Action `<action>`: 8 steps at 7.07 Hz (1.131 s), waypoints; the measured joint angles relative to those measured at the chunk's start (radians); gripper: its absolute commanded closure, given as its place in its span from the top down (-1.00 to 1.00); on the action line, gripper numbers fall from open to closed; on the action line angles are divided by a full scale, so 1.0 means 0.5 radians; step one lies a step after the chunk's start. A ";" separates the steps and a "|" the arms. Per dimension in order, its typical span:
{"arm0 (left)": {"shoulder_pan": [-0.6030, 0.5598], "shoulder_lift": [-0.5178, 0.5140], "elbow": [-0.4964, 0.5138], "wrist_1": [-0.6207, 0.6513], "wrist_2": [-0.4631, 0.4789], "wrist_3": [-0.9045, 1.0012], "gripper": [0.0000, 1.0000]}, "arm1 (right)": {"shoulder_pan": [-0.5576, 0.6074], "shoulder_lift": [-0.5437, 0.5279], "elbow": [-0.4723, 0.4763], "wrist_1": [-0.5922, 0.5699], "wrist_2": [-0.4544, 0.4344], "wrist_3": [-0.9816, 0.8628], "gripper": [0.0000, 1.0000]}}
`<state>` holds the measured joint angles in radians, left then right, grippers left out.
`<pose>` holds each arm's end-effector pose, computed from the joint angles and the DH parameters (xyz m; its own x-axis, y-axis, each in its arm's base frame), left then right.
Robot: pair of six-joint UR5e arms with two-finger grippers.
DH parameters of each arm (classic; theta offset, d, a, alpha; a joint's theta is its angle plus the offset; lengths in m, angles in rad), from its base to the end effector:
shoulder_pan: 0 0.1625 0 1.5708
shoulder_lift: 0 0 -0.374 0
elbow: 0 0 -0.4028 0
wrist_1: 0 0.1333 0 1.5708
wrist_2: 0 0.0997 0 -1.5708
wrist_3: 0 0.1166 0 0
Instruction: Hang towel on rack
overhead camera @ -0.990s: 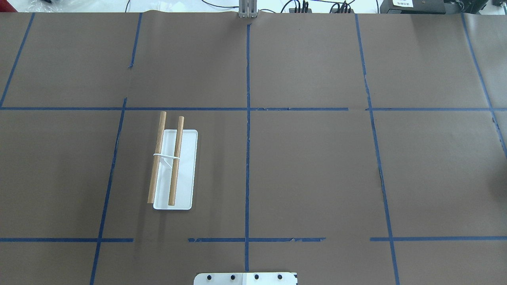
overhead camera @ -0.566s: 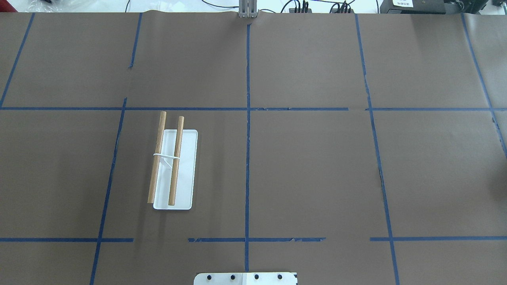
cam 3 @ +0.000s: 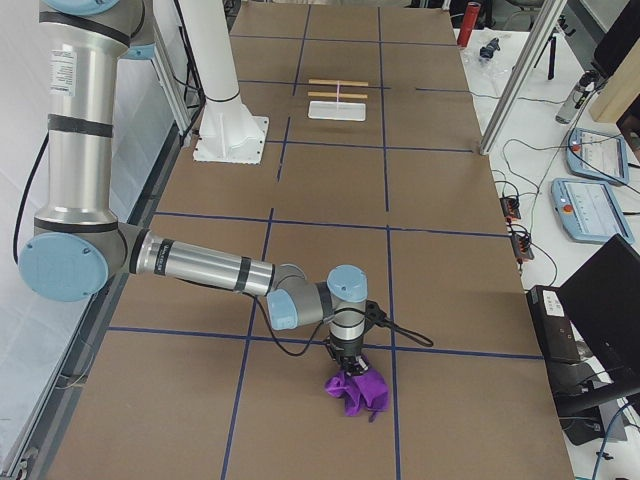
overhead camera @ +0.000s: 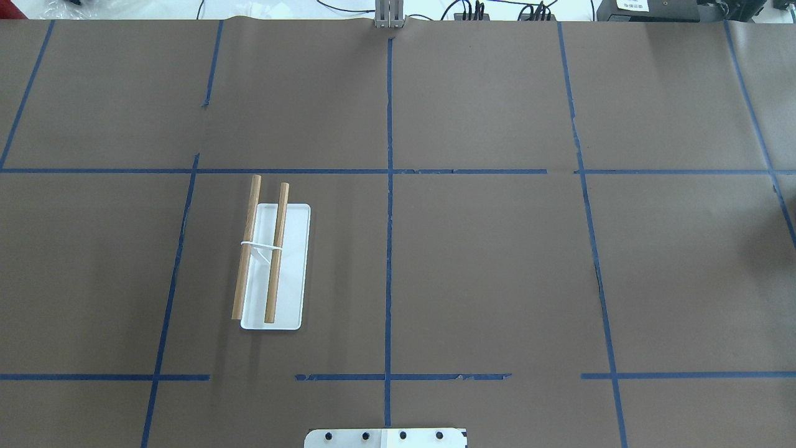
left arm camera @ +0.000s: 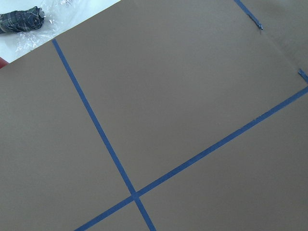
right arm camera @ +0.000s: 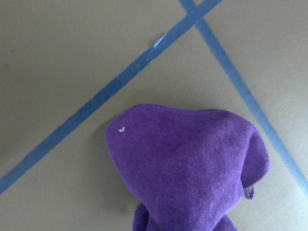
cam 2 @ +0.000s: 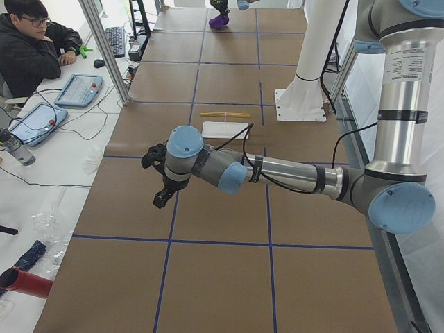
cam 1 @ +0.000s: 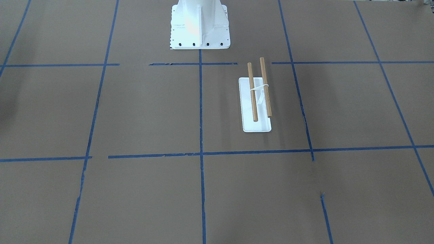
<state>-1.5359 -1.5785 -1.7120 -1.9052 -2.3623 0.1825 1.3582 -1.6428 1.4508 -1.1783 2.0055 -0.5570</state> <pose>-0.0319 -0.5290 0.5030 0.6737 0.5096 -0.5351 -0.1558 0.8058 0.5713 -0.0205 -0.4941 0.6962 0.6282 -0.7384 0.2450 0.6348 0.6686 0.3872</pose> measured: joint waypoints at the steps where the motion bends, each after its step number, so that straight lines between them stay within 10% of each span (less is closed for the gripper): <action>1: 0.000 -0.006 -0.006 -0.005 0.000 -0.001 1.00 | 0.025 0.124 0.094 -0.166 0.000 -0.014 -0.82; 8: 0.286 -0.369 -0.110 -0.104 0.004 -0.962 1.00 | -0.457 0.830 0.495 -0.579 0.190 0.903 -1.00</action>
<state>-1.3931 -1.7632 -1.7672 -1.9570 -2.3604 -0.2983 1.1298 -1.2278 1.6986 -1.4680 2.1007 -0.1053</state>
